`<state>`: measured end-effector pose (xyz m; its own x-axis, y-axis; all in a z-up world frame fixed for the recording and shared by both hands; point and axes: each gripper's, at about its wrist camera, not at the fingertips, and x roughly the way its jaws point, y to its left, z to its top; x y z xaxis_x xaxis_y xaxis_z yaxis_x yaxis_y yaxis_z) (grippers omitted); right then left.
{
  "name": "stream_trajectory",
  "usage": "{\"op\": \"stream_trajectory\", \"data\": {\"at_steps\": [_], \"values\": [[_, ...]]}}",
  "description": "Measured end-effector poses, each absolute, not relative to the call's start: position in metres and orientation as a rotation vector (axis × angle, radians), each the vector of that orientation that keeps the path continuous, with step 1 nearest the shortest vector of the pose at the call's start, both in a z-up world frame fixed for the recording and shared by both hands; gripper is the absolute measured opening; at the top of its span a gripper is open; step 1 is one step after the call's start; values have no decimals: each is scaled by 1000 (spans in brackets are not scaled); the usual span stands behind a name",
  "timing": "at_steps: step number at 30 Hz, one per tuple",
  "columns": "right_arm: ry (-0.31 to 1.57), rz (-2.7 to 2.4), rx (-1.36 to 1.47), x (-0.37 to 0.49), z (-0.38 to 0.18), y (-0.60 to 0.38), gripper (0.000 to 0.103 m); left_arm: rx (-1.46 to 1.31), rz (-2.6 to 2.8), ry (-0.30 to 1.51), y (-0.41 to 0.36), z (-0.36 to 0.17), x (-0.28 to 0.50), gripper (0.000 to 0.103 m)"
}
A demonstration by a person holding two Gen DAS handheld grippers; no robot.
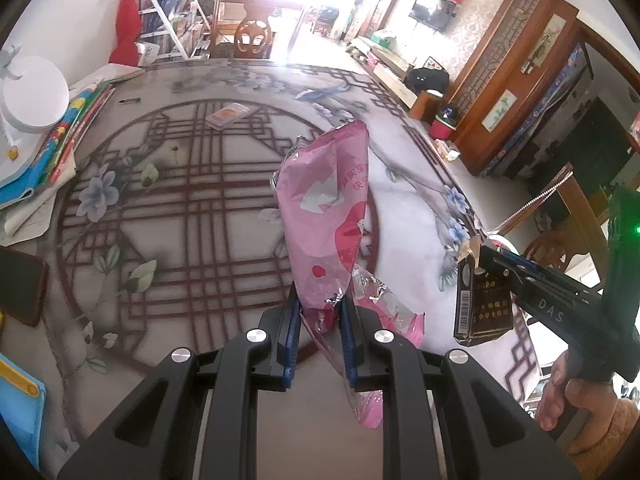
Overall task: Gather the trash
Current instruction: 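Carry the wrapper and box over the red bin and open both grippers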
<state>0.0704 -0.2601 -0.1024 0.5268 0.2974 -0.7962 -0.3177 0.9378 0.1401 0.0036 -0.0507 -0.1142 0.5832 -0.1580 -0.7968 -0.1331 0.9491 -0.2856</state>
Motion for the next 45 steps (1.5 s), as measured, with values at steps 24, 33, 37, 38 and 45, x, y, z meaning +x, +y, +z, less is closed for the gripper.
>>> {"op": "stream_trajectory", "data": {"at_steps": [24,33,37,38,45], "values": [[925,322,1,73,-94,-300,23,-300,-44,945,-84,-103,17,16],[899,269,-1,91,-87,-353,23,-270,-88,919,-135,-90,54,16],[899,226,9,102,-88,-394,24,-259,-128,908,-171,-85,77,16],[899,209,13,106,-89,-408,24,-255,-139,905,-182,-83,83,16],[899,80,59,124,-95,-501,24,-212,-266,895,-273,-76,124,16]]}}
